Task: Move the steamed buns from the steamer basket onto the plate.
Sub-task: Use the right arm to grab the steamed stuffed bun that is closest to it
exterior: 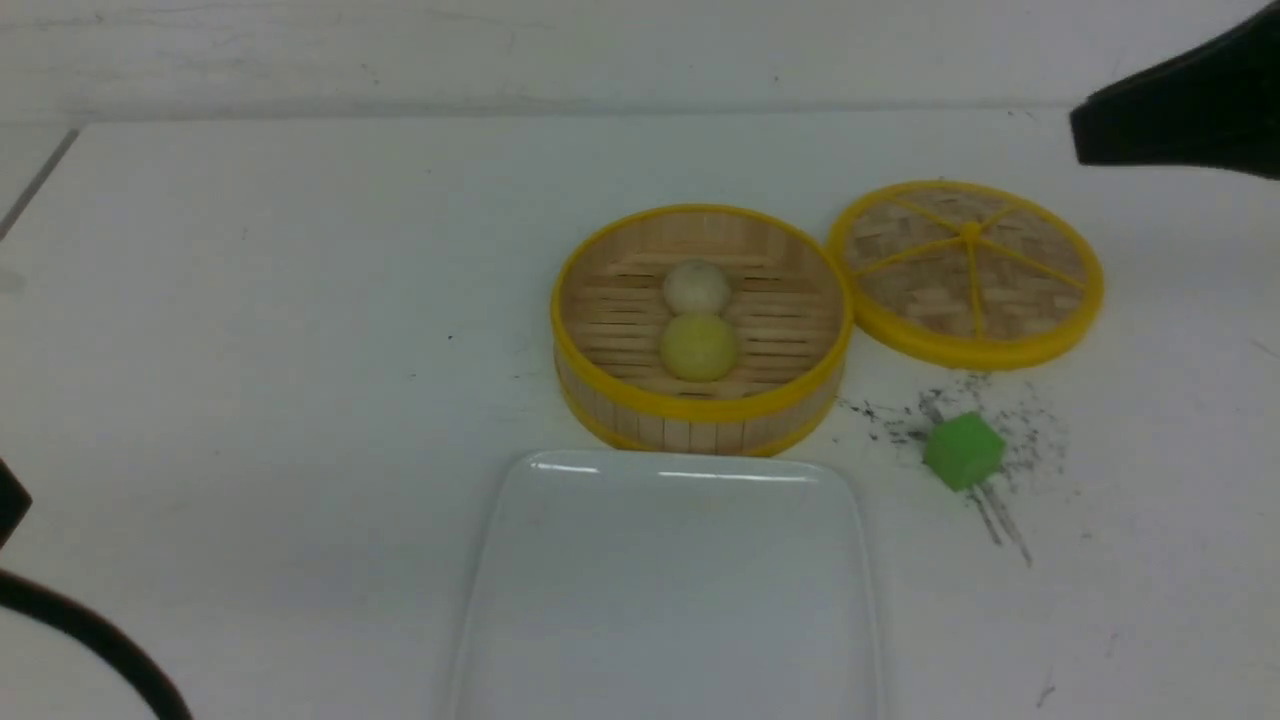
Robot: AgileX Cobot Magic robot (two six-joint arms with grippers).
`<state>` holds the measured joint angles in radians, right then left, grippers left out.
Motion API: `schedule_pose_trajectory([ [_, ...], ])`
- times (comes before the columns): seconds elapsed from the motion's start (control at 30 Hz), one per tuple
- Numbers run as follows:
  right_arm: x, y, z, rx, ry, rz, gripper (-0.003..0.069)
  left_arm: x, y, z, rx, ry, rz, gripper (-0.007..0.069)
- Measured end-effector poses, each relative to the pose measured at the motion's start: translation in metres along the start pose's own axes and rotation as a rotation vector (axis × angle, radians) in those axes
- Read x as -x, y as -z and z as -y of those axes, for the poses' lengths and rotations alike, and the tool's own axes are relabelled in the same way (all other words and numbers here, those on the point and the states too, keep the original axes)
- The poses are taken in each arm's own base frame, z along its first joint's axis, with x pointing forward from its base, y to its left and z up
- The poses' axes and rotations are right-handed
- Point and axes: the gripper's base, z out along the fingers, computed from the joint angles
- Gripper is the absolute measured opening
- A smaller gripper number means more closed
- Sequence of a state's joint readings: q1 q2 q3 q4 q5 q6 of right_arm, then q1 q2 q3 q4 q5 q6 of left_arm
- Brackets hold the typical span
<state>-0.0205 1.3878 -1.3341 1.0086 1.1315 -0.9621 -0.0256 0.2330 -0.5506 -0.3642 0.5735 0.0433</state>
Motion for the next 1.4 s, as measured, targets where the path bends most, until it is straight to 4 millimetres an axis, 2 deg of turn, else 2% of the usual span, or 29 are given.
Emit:
schedule_pose_trajectory([
  [0.07,0.000,-0.012,0.006,0.019,-0.004,-0.019,0.0242,0.000,0.000,0.000,0.000,-0.005,0.000,0.0237],
  [0.1,-0.001,-0.030,0.015,0.045,-0.008,-0.047,0.0242,0.000,0.000,0.000,-0.001,-0.013,0.000,0.0234],
  [0.33,-0.012,-0.106,0.041,0.060,0.047,-0.125,0.0242,0.000,0.000,0.000,-0.001,-0.017,0.000,0.0233],
  [0.37,-0.012,-0.106,0.040,0.058,0.050,-0.124,0.0242,0.000,0.000,0.000,-0.001,-0.017,0.000,0.0233],
  [0.5,-0.022,-0.146,0.054,0.015,0.060,-0.142,0.0242,0.000,0.000,0.000,0.000,-0.019,0.000,0.0236],
  [0.7,-0.039,-0.189,0.060,-0.030,0.142,-0.165,0.0242,-0.001,-0.008,-0.002,0.009,-0.012,-0.047,0.0239],
  [0.9,-0.045,-0.209,0.060,-0.083,0.173,-0.157,0.0275,-0.004,-0.014,-0.003,0.014,-0.019,-0.100,0.0239],
  [1.1,-0.049,-0.214,0.064,-0.091,0.130,-0.181,0.0303,-0.003,-0.015,-0.003,0.013,-0.022,-0.095,0.0240],
  [1.17,-0.045,-0.214,0.063,-0.085,0.132,-0.194,0.0305,-0.003,-0.015,-0.003,0.013,-0.023,-0.091,0.0240],
  [1.4,-0.006,-0.203,0.056,-0.047,0.104,-0.241,0.0306,-0.003,-0.015,-0.003,0.013,-0.023,-0.090,0.0240],
])
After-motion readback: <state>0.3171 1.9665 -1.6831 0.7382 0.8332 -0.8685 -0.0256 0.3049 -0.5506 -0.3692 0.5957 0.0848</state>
